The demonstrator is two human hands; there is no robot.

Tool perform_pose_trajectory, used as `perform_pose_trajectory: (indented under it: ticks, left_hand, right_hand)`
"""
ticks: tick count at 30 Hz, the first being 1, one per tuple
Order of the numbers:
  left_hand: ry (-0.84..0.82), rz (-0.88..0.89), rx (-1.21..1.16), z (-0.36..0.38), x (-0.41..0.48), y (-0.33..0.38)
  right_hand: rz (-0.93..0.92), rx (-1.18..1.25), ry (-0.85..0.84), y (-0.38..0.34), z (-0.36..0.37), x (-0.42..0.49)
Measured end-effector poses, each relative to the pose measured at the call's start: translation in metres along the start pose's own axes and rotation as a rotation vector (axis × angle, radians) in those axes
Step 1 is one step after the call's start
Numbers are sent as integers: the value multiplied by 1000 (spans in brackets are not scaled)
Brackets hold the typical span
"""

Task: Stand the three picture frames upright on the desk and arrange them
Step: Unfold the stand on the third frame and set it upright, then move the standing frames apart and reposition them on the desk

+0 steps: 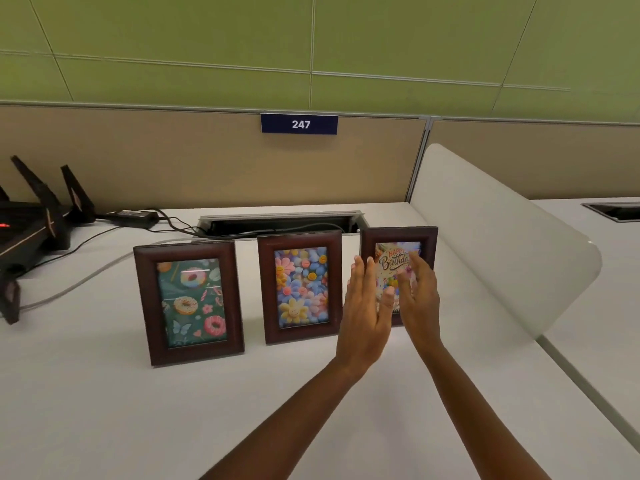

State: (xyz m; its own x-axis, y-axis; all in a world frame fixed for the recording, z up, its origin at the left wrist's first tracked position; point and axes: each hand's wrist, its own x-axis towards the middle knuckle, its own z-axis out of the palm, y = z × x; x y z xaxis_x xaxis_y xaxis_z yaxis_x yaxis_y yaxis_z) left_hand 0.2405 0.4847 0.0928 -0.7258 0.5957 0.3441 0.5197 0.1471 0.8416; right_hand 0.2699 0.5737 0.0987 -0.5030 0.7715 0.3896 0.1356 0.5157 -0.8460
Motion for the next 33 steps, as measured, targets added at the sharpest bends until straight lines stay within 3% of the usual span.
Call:
perform_pose_trajectory:
  ticks: [7, 13, 23, 28, 33]
  left_hand:
    - [136, 69, 57, -51, -8, -20]
    - [250, 80, 109, -105, -13, -49]
    - [403, -27, 295, -188, -38, -100]
    - [461, -166, 319, -216, -56, -127]
    - [393, -431, 131, -235, -63, -145]
  right_hand:
    - [-112, 86, -102, -43, 38, -32]
    - [-89, 223, -295, -72, 82, -61]
    - [-9, 120, -427, -94, 152, -116]
    - [117, 51, -466, -86, 171, -132]
    - [216, 6, -517, -77, 188, -139]
